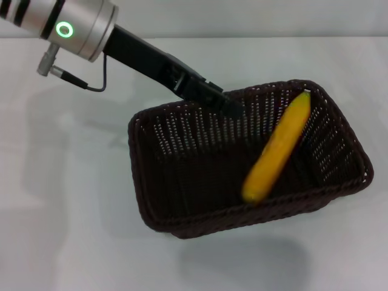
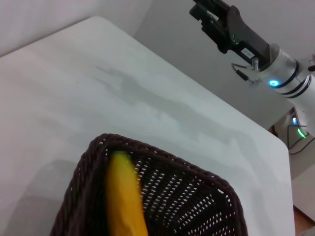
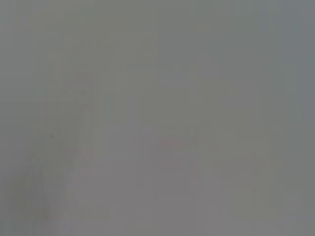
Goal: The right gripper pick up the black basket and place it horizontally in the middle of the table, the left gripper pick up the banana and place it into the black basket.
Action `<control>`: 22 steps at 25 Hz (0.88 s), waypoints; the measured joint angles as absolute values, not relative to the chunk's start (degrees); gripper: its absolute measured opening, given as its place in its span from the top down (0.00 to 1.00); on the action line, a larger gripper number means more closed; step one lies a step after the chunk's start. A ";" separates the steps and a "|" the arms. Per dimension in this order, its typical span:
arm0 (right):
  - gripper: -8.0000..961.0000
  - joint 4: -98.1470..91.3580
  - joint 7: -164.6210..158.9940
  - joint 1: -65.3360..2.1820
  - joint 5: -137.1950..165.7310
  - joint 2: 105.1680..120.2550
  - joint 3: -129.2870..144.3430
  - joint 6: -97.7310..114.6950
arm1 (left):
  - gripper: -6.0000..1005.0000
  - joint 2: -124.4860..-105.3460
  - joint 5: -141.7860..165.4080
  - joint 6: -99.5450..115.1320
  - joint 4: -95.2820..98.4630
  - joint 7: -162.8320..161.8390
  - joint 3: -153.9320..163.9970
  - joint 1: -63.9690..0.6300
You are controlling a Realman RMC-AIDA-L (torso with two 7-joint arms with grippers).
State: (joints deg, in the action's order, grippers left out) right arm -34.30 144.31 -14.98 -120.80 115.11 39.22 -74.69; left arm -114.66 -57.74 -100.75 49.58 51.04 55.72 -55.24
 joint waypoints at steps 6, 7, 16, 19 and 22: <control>0.59 -34.08 144.01 -14.22 -120.80 114.99 38.06 -74.62 | 0.15 -115.39 -62.33 -96.12 56.70 58.51 55.43 -48.29; 0.59 -33.98 142.93 -13.72 -120.77 114.97 37.10 -74.32 | 0.11 -115.63 -63.29 -95.03 57.89 59.68 55.42 -46.91; 0.59 -33.23 141.07 -13.17 -120.40 114.91 36.39 -73.90 | 0.11 -119.21 -76.98 -77.27 68.27 80.12 52.64 -24.91; 0.58 -32.04 140.80 -13.18 -120.39 114.93 36.99 -73.90 | 0.11 -119.26 -83.56 -72.89 66.34 88.77 52.75 -19.67; 0.58 -30.58 140.92 -13.41 -120.43 114.94 37.00 -73.91 | 0.11 -119.32 -94.15 -71.71 61.58 100.13 52.75 -15.17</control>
